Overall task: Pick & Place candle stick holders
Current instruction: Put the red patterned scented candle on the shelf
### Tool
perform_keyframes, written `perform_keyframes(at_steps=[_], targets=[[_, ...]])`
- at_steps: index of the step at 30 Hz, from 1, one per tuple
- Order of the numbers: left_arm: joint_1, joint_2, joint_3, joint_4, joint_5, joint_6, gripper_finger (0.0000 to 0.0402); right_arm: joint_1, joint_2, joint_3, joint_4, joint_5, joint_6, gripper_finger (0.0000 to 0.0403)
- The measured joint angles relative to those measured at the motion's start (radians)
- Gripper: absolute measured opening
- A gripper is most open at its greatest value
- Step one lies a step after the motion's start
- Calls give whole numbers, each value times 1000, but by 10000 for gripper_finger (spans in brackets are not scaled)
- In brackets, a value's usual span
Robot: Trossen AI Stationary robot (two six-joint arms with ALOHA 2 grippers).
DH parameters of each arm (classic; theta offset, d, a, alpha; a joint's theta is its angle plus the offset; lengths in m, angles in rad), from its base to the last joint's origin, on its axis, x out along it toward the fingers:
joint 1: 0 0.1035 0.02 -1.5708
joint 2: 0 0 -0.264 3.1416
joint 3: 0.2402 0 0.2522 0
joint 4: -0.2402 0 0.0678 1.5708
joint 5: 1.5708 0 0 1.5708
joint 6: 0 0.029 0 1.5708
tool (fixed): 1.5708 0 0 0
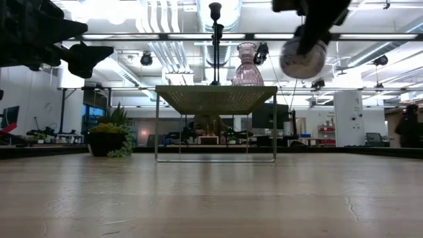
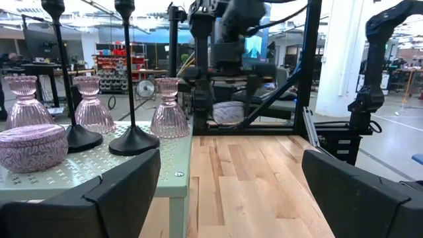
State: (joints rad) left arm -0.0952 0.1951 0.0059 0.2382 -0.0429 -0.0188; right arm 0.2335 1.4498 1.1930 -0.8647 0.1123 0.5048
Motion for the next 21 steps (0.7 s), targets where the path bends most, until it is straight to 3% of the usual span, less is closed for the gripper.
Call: perform_keyframes(at_steps=[12,21], targets=[[0,0,0,0,0,0,374,50,305,316,-65,3,-121,304],[0,0,0,-1,0,0,374,83,472,403,-18,-17,-138,303]])
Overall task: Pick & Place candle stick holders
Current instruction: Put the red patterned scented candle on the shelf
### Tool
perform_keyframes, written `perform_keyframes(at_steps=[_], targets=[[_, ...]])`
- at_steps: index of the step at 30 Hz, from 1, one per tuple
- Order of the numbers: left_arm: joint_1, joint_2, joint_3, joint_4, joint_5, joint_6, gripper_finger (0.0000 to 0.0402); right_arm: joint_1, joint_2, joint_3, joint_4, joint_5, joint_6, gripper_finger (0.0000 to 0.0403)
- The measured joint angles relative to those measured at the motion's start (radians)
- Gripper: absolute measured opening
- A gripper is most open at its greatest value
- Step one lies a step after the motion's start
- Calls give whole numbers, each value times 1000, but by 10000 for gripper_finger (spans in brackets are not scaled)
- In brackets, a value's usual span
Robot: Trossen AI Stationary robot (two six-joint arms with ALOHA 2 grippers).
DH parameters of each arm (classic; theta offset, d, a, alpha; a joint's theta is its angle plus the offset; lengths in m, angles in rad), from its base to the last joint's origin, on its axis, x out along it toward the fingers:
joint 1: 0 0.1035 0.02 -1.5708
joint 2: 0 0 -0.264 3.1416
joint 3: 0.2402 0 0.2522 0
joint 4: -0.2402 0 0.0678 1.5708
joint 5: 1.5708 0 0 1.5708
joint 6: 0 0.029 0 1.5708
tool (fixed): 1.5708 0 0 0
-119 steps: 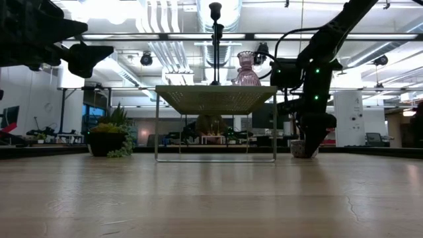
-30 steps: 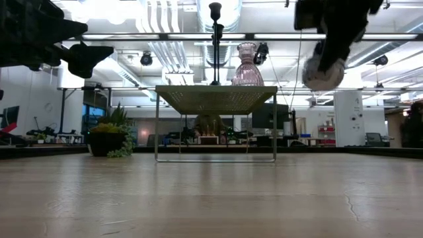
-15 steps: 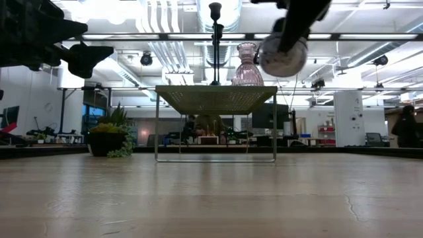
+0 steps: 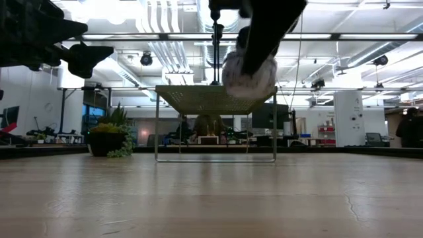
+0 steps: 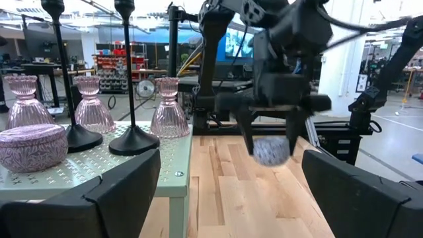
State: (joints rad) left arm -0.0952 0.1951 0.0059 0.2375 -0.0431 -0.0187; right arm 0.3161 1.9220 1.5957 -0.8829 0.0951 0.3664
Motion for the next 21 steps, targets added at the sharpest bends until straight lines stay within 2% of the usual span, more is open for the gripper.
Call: perform_keyframes(at_steps=[11,21], targets=[[0,0,0,0,0,0,374,33,234,176,-11,-2,-41,303],[0,3,0,-2,0,7,374,35,357,387,-19,-14,-144,303]])
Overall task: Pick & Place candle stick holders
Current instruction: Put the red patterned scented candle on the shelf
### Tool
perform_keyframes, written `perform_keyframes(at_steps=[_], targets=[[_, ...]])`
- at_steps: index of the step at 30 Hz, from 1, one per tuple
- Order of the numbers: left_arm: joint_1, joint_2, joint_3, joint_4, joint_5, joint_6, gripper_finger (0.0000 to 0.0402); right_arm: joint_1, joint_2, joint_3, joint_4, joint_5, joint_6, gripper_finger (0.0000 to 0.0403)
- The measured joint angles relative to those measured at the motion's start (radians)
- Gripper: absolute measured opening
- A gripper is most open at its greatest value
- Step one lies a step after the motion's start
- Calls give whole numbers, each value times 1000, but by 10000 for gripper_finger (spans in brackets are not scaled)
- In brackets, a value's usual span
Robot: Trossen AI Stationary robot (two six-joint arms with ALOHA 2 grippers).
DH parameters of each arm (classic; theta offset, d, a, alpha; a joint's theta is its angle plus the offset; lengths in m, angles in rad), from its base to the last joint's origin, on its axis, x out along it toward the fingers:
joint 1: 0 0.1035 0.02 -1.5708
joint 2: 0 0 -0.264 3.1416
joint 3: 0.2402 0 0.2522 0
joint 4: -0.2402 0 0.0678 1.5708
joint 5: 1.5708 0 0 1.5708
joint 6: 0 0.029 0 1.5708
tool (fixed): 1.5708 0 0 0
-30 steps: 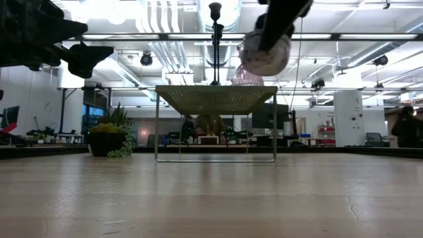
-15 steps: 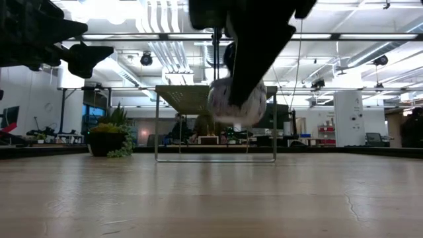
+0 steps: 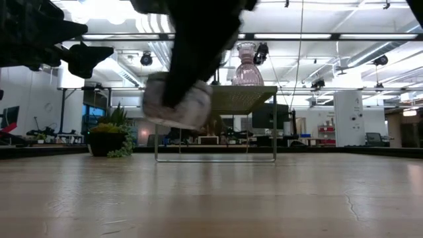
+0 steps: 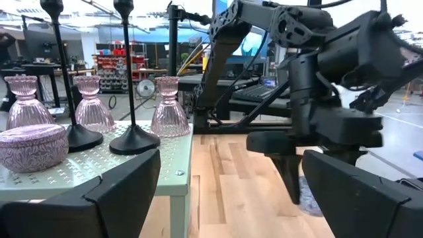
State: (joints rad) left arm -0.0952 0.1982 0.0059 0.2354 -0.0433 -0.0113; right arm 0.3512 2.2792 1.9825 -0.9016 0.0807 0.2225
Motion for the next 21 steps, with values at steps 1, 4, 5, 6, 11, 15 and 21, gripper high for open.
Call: perform_keyframes(at_steps=[1,4,5,6,11,15,21], targets=[[0,0,0,0,0,2,374,-3,12,24,-1,-3,-9,303],[0,0,0,-1,0,3,374,-9,45,80,-5,-2,-27,305],[0,0,0,-2,0,3,374,-10,56,95,-9,-2,-34,305],[0,0,0,-3,-1,3,374,-12,63,108,-10,-1,-39,304],[0,0,0,-6,-1,3,374,-11,95,146,-27,-2,-60,305],[0,1,0,29,-1,-38,374,-11,89,151,-32,4,-70,304],[0,-1,3,184,6,-265,374,-11,66,169,-56,26,-78,304]])
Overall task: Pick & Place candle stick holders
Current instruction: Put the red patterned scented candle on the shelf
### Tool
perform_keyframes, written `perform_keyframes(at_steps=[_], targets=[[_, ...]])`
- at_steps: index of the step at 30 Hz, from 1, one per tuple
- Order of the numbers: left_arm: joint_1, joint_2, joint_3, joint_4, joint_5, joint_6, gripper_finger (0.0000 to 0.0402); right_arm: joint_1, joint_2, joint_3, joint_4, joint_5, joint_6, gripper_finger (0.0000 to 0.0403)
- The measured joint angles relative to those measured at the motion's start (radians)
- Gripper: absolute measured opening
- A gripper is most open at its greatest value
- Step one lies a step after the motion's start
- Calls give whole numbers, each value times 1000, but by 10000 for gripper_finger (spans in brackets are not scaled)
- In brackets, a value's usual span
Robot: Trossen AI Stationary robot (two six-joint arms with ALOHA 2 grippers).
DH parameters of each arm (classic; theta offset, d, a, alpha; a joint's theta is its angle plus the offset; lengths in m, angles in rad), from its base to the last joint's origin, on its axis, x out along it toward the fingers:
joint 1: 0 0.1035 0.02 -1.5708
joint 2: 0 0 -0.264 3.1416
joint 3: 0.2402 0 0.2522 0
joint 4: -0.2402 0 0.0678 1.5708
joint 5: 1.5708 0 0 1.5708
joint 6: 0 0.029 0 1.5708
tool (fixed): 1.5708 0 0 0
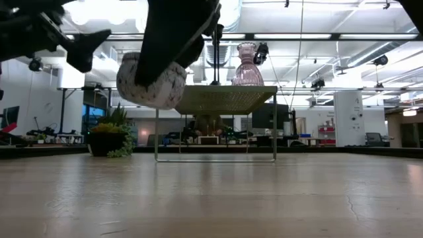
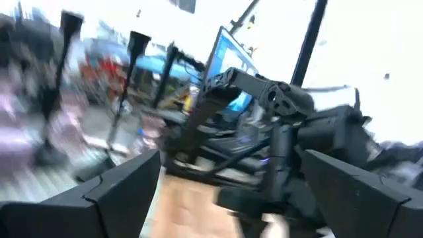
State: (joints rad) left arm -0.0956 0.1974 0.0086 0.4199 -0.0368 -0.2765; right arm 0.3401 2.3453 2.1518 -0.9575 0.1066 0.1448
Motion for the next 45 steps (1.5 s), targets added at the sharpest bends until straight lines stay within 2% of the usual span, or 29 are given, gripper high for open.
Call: perform_keyframes(at_steps=[2,4,10,17,22,24,27,33,40,45], targets=[[0,2,4,-11,-3,-135,374,-1,-1,8,-6,5,-4,305],[0,4,8,-12,-3,-206,374,-1,-1,9,-8,22,-17,305],[0,15,1,-33,31,-200,374,-1,-1,27,-41,27,-33,304],[0,46,1,-63,-23,-214,374,-1,-1,68,-75,27,-36,304],[-3,55,4,-61,50,-278,372,-5,-1,86,-87,31,-41,304],[-19,56,4,-55,105,-235,371,-7,-1,91,-87,31,-48,305],[-59,67,2,-41,105,-168,369,-10,-1,101,-87,31,-55,304],[-185,132,2,30,-12,3,369,-12,-3,120,-103,31,-66,305],[-300,231,14,51,-180,86,369,-14,-3,141,-116,32,-70,305],[-359,310,16,107,-201,120,369,-14,-3,163,-115,23,-63,306]])
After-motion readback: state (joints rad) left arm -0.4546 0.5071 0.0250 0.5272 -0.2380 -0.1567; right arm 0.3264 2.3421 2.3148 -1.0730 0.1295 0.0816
